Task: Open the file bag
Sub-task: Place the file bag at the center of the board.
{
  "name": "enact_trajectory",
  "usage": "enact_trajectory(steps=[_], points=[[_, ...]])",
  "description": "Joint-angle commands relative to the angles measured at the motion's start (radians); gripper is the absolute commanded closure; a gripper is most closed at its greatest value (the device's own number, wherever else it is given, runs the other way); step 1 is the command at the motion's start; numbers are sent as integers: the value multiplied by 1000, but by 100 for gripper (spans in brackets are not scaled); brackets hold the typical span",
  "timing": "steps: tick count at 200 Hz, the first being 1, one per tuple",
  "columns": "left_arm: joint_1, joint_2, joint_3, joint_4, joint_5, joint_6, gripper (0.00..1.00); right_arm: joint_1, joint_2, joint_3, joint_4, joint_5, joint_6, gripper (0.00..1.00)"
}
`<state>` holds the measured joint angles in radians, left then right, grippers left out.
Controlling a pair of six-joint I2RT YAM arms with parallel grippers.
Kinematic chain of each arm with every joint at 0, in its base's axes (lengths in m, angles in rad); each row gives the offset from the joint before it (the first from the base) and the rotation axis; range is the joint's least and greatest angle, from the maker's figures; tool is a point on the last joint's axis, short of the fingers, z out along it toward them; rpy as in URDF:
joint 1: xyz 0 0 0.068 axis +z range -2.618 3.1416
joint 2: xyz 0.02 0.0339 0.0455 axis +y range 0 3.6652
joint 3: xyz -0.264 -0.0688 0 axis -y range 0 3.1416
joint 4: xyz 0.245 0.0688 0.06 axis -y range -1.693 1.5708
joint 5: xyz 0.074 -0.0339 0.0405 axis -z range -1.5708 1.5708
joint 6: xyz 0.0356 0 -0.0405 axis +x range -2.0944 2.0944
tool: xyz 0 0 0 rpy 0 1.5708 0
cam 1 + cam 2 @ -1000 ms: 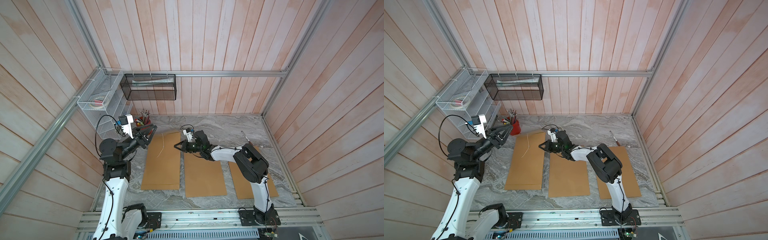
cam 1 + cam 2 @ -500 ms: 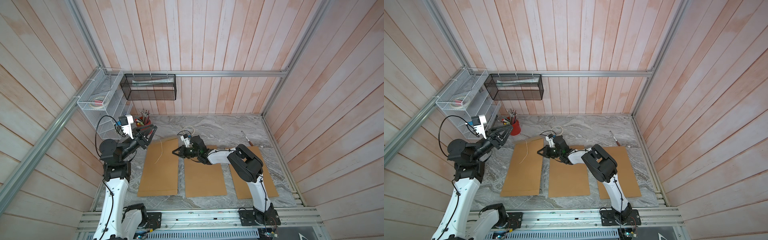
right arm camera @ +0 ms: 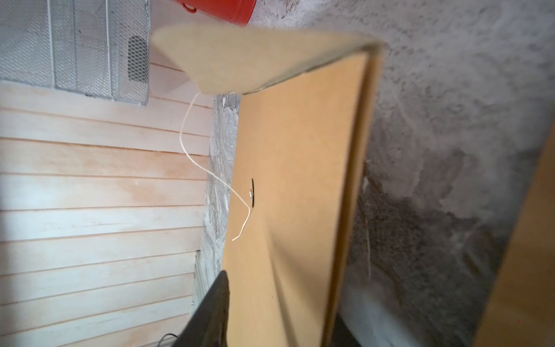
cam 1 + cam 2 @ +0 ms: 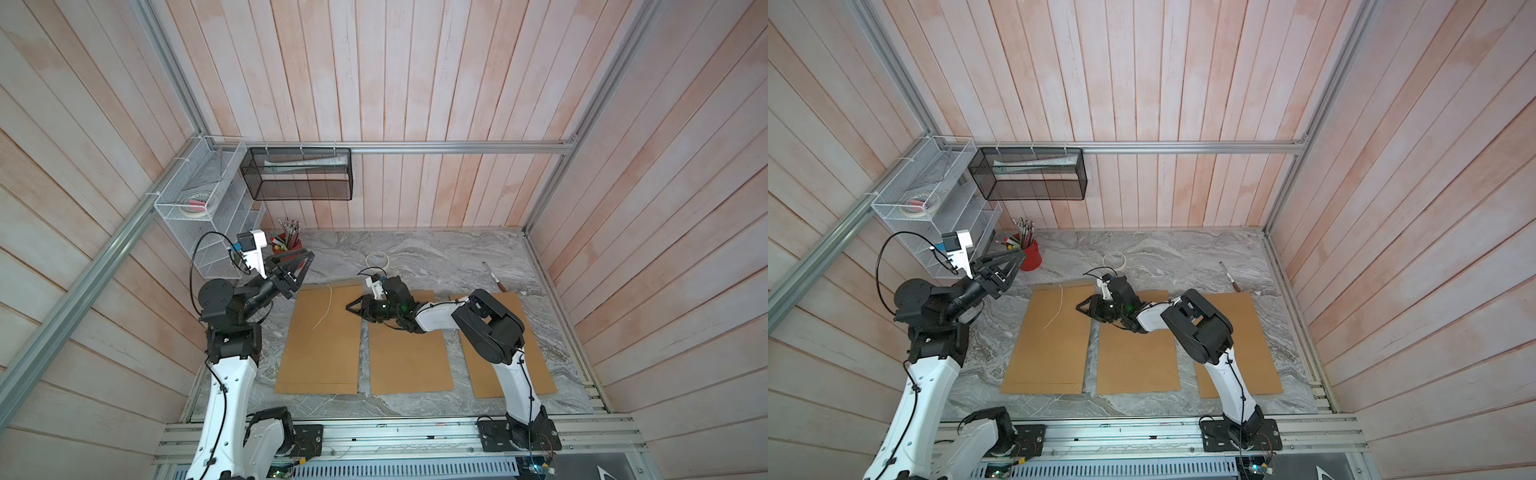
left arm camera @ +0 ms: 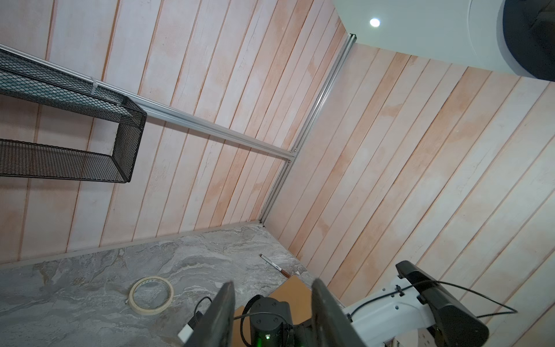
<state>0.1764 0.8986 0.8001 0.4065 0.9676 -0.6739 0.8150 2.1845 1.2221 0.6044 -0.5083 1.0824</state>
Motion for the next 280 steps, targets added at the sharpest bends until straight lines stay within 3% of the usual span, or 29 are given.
enact_trajectory(steps=[1, 45, 169, 255, 280], points=[[4, -17, -19, 7, 11, 5, 56, -2, -27, -12, -5, 33, -1, 55], [5, -21, -27, 8, 9, 5, 56, -5, -27, 24, -61, 45, -24, 42], [5, -28, -47, 2, 0, 16, 56, -16, -15, 171, -329, 144, -142, 40], [-1, -12, -79, -16, -27, 11, 53, -65, -254, 25, -492, 344, -286, 38], [-76, -10, -83, -144, -105, 80, 53, -104, -354, -39, -547, 364, -368, 38]])
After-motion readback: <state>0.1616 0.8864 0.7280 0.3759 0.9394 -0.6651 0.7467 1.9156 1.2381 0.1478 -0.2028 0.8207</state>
